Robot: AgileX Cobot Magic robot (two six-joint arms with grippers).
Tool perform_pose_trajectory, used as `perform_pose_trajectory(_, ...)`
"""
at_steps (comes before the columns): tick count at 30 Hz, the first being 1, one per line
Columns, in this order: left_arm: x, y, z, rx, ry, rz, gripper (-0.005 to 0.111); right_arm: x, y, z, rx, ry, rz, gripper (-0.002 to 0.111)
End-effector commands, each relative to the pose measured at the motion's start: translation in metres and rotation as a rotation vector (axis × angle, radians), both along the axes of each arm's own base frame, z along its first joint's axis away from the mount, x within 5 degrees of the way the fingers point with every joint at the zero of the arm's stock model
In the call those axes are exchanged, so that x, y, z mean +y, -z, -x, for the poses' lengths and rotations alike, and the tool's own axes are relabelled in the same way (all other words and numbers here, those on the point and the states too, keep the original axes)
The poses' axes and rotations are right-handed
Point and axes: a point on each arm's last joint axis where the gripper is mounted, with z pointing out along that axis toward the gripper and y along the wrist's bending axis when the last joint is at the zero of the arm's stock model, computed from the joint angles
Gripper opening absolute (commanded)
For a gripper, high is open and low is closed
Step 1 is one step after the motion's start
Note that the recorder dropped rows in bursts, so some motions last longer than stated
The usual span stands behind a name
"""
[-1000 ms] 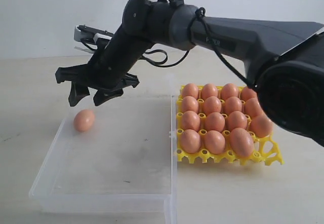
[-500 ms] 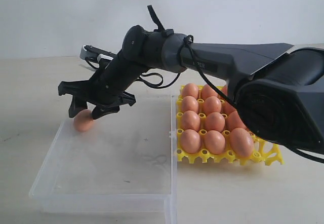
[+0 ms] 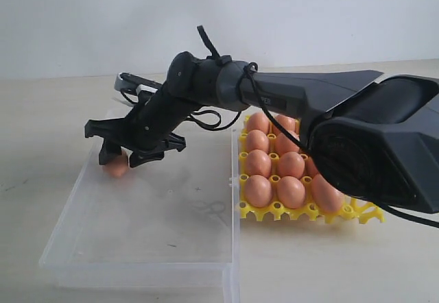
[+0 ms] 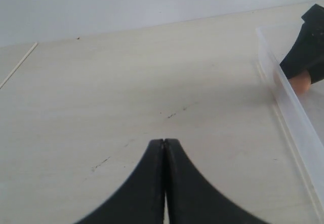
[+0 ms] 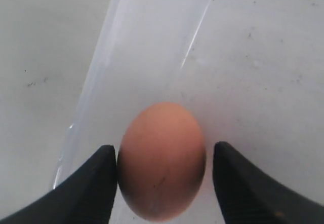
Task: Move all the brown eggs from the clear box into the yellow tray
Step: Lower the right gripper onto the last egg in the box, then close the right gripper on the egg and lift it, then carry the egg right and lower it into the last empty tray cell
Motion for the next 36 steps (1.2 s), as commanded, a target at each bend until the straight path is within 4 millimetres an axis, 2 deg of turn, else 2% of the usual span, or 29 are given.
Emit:
perform_pose_trajectory(1, 0.000, -0.002, 0.000, -0.016, -0.003, 0.005, 0.000, 0.000, 0.001, -0.002, -0.046, -0.024, 0.010, 0.034)
perform_pose_trajectory(3, 0.000, -0.002, 0.000, -0.016, -0.003, 0.005, 0.000, 0.000, 0.001, -0.002, -0.073, -0.062, 0.016, 0.007)
perform_pose_trajectory(4, 0.000, -0.002, 0.000, -0.016, -0.003, 0.005, 0.000, 0.000, 0.001, -0.002, -0.079, -0.078, 0.020, 0.001)
perform_pose_trajectory(8, 0.000, -0.002, 0.000, -0.016, -0.003, 0.005, 0.000, -0.001, 0.002, -0.001, -0.078, -0.091, 0.032, 0.000)
perform_pose_trajectory(11, 0.000, -0.002, 0.000, -0.016, -0.003, 0.005, 0.000, -0.003, -0.006, -0.002, -0.115, -0.106, 0.054, 0.000)
perform_pose_trajectory(18, 0.000, -0.002, 0.000, -0.016, -0.003, 0.005, 0.000, -0.011, -0.056, -0.002, -0.323, -0.055, 0.035, 0.000)
perform_pose_trajectory(23, 0.000, -0.002, 0.000, -0.016, -0.003, 0.005, 0.000, -0.025, -0.067, 0.019, -0.436, -0.038, 0.046, 0.000)
perform_pose_trajectory(29, 0.000, -0.002, 0.000, -0.016, -0.003, 0.005, 0.000, -0.072, -0.069, 0.053, -0.564, 0.067, 0.092, 0.000)
perform_pose_trajectory(36, 0.000, -0.002, 0.000, -0.016, -0.003, 0.005, 0.000, -0.138, -0.089, 0.105, -0.779, 0.227, 0.101, 0.000)
